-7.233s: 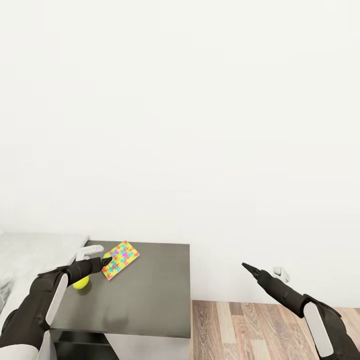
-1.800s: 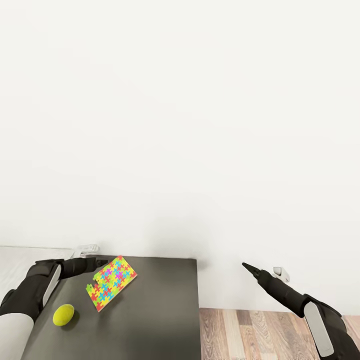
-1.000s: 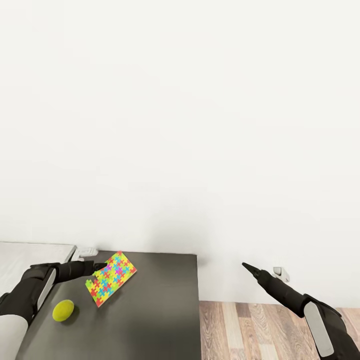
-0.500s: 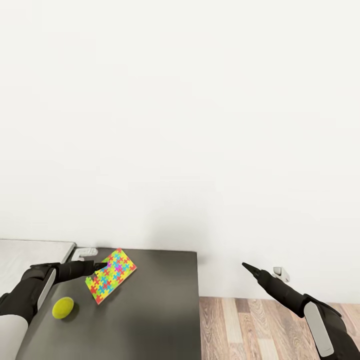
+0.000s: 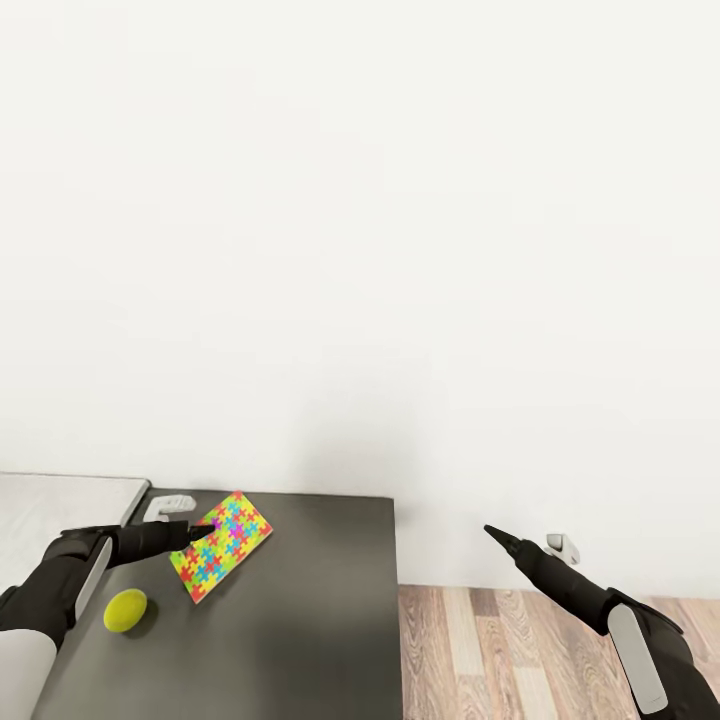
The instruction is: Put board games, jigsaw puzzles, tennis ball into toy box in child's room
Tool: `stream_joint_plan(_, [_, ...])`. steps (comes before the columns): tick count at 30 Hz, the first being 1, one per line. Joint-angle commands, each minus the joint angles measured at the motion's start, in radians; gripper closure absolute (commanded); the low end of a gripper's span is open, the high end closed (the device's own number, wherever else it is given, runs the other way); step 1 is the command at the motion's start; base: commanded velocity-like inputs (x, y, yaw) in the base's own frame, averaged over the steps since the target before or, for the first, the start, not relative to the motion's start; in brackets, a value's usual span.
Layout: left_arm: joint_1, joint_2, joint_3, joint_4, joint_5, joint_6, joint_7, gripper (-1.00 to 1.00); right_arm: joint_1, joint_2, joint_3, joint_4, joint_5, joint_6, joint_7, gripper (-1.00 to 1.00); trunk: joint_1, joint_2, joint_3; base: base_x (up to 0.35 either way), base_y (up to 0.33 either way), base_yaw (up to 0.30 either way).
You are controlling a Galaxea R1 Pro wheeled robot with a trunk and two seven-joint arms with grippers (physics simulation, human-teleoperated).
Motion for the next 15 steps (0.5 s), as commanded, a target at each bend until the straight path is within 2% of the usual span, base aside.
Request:
stream_joint_plan(1, [-0.001,-0.001,0.004,-0.001,-0.006,0.006,-0.007,-1.0,-0.001,0.0,-0.002,0.0,-0.004,0.007,0.002,-1.0,0.001,-0.002,-0.004,0.0,0.0,0.0])
stream_joint_plan(15, [-0.001,-0.002,0.004,-0.001,-0.006,0.006,-0.006,-1.0,-0.001,0.0,-0.002,0.0,-0.004,0.005,0.005,-1.0,0.001,-0.002,-0.026,0.0,0.0,0.0])
